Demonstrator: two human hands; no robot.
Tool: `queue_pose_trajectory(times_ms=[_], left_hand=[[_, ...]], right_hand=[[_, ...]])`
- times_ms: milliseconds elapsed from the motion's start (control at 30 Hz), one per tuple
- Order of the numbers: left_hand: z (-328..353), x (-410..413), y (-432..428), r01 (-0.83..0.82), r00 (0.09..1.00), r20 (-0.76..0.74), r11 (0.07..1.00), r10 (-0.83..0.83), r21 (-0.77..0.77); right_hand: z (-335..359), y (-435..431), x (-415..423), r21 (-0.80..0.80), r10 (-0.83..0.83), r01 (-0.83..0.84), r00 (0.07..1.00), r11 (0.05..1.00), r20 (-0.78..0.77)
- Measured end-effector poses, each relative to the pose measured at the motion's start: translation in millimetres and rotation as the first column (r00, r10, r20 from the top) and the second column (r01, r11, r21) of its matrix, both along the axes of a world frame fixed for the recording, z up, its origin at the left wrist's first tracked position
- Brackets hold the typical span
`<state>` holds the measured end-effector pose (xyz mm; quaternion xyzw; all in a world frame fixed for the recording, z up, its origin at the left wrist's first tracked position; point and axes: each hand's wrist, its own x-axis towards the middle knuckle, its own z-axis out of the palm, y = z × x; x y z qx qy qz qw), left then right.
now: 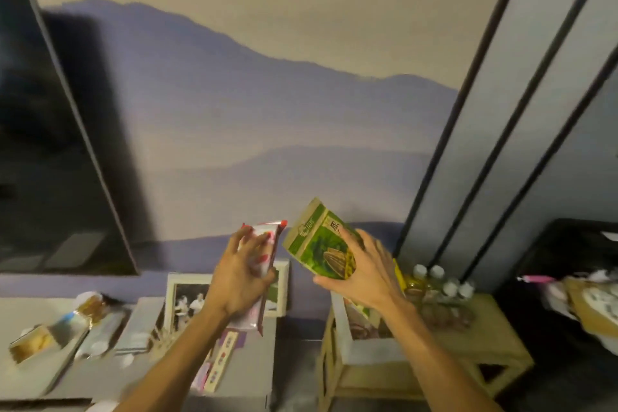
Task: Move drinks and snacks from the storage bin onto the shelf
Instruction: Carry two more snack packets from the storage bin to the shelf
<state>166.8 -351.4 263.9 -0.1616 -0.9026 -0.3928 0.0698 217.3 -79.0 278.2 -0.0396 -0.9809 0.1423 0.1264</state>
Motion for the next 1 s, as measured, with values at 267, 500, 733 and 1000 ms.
queue_pose_trajectory(times_ms=[267,500,733,1000], left_hand=[[-37,-16,170,0.095,0.994,0.065,0.995,-0.093,-0.023],[-115,-37,269,0.006,0.977,0.214,1.000,-0.005,-0.005],[-220,-68,328,-0.023,0.948,0.317,0.999,0.010,0.036],[-314,-82,342,-0.137,0.904,0.412,0.990,0.115,0.024]], right_hand=[[-24,153,4,-0.115,-0.193,0.204,0.976,0.972,0.102],[-87,220,-33,-0.224,-0.242,0.290,0.946,0.931,0.216],[-214,215,-74,-0.272,-0.374,0.511,0.824,0.815,0.427],[-288,189,-88,-0.124,-0.483,0.647,0.669,0.752,0.565]])
